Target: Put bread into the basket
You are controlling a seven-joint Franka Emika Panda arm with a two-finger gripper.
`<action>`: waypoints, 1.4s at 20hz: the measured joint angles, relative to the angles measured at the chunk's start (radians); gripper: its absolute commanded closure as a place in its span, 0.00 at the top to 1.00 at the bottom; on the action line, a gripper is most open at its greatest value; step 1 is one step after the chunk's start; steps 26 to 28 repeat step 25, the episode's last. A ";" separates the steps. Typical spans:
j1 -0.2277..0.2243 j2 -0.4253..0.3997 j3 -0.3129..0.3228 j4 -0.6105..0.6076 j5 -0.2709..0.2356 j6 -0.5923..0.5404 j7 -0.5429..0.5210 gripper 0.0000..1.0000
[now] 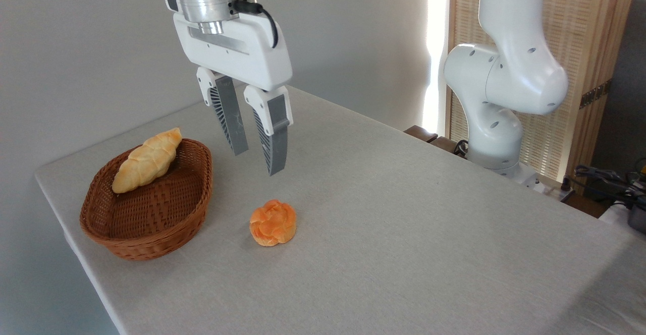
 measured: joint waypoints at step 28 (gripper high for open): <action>-0.017 0.000 0.068 0.015 -0.075 0.000 0.038 1.00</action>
